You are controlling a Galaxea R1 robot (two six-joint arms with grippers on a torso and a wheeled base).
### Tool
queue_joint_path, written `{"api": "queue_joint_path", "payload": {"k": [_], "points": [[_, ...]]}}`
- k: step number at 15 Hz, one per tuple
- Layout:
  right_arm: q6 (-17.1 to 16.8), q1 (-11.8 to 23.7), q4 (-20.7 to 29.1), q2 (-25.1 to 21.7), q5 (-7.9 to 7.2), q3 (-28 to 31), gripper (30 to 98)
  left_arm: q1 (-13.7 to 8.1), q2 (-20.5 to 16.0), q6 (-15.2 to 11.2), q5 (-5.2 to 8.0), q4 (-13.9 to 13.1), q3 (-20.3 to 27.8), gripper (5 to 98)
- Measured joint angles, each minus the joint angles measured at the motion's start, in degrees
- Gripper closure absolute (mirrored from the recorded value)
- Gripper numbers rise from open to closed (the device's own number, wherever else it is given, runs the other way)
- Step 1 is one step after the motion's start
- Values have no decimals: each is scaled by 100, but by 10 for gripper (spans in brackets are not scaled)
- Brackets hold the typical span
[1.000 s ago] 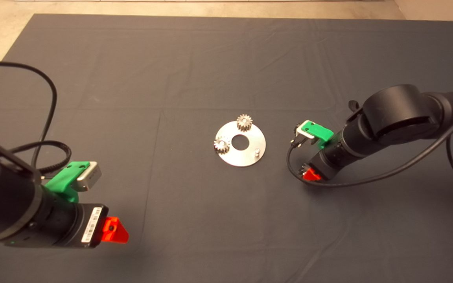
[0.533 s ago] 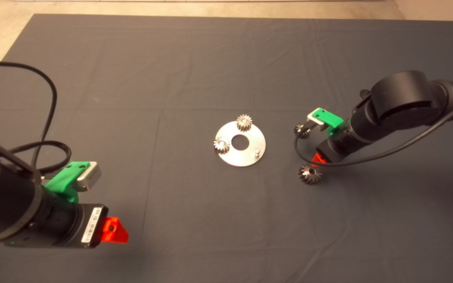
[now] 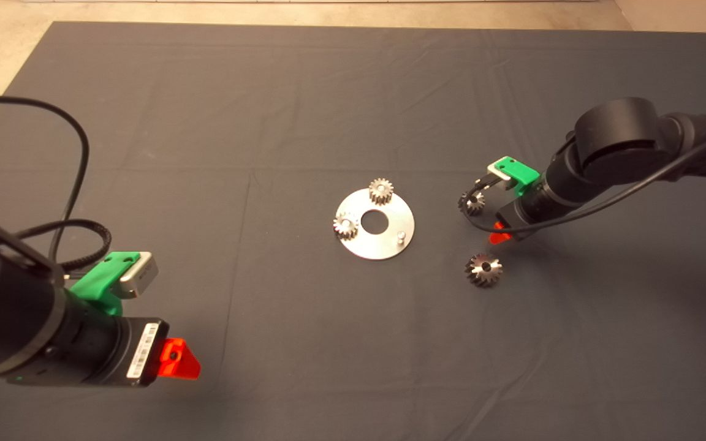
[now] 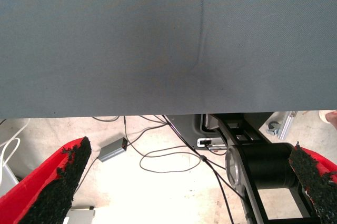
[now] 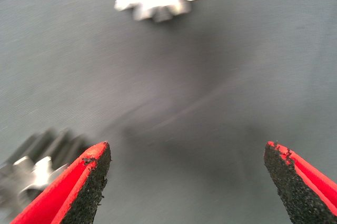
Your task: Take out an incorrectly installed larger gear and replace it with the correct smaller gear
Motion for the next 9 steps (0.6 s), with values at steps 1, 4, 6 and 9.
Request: {"api": "queue_joint_path", "payload": {"k": [1,4,6,9], "points": [[46,0,0,2,0,-63,510,0,0,0,0,0,0,59],[179,4,1,9,0,-133,510,0,0,0,0,0,0,59],[227,44,1,16,59,-177,510,0,1,0,0,0,0,59],[229,94,0,105,317,-379,511,11,2,0,0,-1,0,59]]}}
